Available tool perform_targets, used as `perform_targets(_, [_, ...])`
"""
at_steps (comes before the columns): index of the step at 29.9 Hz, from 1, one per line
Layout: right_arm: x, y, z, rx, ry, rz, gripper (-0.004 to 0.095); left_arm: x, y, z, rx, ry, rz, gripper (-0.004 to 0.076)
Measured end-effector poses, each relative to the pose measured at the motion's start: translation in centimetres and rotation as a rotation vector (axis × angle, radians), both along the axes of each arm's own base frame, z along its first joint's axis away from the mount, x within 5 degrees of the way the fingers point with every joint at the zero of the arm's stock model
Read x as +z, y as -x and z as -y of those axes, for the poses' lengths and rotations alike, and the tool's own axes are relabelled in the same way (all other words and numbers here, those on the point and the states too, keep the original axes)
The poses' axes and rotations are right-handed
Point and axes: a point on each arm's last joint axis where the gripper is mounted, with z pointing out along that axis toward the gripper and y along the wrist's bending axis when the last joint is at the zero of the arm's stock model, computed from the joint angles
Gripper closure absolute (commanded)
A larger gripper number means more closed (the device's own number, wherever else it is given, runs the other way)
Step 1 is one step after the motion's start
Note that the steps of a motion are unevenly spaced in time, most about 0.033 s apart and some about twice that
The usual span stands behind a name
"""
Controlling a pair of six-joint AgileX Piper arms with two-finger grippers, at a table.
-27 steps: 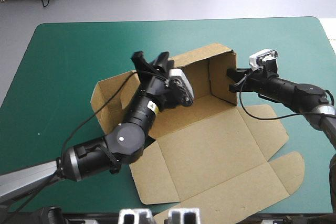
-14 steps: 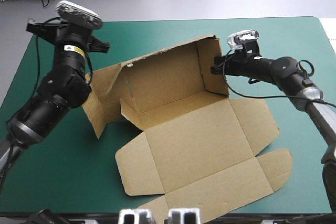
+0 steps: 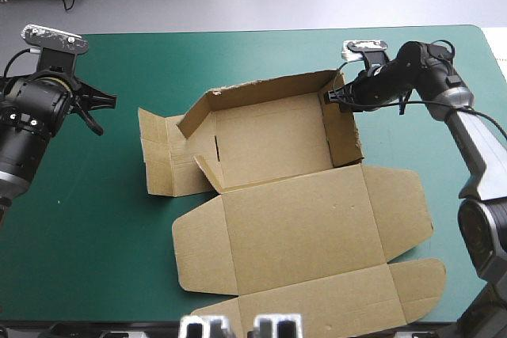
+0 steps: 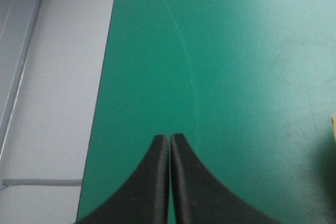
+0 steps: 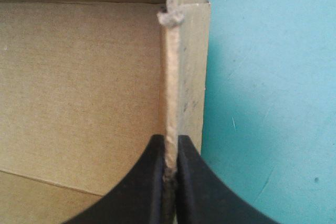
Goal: Fold the box
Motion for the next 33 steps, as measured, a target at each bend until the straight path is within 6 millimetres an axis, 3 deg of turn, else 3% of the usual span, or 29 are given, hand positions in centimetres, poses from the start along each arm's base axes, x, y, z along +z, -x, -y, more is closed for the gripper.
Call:
perform_targets(7, [-3.0,-1.8,-0.3,0.057,0.030,-0.058,0.0857,-0.6,0.4,-0.3,-0.012,0.025,-0.080,0.0726])
perform_targets(13, [-4.2,-2.0,-0.2,0.122,0.099,-0.075,0.0590,-0.5,0.4,-0.2,-0.027,0.013,-0.087,0.0726])
perform_targets(16, [-4.0,-2.2,0.0,0.149,0.139,-0.081,0.0537,-0.5,0.4,-0.2,-0.028,0.012,-0.087,0.0726])
perform_targets(20, [-1.6,-2.5,0.1,0.167,0.166,-0.044,0.0536,-0.6,0.4,-0.1,-0.033,0.021,-0.090,0.0726])
perform_targets(26, [4.6,-2.5,0.5,0.141,0.190,0.098,0.0536,-1.1,-0.1,0.0,-0.043,0.021,-0.120,0.0726])
perform_targets(33, [11.7,1.3,1.1,0.075,0.140,0.265,0.0536,-1.3,-0.1,0.0,-0.043,0.017,-0.133,0.0726])
